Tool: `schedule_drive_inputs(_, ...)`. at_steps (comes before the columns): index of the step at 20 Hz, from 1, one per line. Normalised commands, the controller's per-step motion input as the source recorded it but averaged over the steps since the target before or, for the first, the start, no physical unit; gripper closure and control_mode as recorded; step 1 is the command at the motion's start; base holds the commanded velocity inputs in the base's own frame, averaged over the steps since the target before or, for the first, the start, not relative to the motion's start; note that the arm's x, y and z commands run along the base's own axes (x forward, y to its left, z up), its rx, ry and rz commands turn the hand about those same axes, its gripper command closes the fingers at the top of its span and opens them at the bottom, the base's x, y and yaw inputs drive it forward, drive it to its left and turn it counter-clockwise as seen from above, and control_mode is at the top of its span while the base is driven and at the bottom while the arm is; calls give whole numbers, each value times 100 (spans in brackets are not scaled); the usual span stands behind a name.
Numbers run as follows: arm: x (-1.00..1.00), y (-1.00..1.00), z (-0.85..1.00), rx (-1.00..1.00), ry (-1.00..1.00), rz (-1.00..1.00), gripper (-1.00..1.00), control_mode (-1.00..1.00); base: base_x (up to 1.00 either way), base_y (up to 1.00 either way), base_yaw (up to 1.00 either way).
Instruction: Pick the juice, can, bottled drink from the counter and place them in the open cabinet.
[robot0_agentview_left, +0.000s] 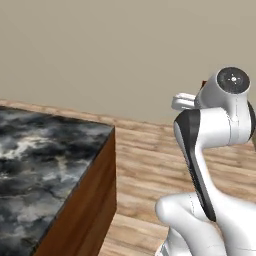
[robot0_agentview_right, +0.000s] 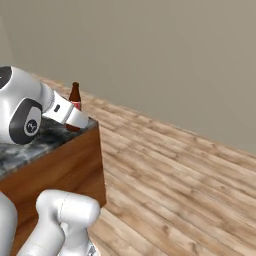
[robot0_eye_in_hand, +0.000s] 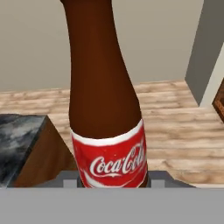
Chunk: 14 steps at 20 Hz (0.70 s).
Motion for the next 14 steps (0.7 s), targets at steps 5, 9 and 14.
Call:
schedule_drive_inputs(5,0,0,0,0,0,0,100,100,28,10,-56)
schedule_drive_inputs(9,0,0,0,0,0,0,100,100,59,21,-52)
schedule_drive_inputs(14,0,0,0,0,0,0,100,100,95,36,-29)
